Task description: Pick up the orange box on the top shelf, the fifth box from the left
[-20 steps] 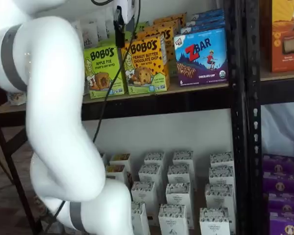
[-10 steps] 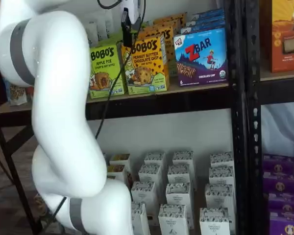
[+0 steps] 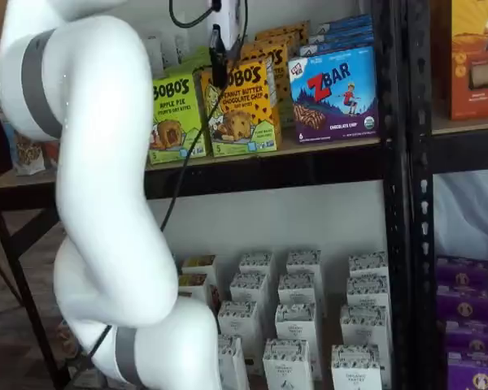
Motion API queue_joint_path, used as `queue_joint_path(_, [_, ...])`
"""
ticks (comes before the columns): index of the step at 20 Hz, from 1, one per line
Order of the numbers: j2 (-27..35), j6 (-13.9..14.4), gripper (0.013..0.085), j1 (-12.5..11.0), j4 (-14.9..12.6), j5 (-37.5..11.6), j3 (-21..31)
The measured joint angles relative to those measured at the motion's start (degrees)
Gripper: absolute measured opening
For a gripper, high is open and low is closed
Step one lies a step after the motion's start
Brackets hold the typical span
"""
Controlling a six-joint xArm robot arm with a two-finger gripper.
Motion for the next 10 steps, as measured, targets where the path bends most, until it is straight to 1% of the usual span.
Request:
queue_joint_path(5, [0.2, 0.1, 0.0850, 0.5, -0.9, -1.0, 0.9])
queue_joint_path(10, [1.7, 0.7, 0.0850, 1.4, -2.7, 1.1, -0.7])
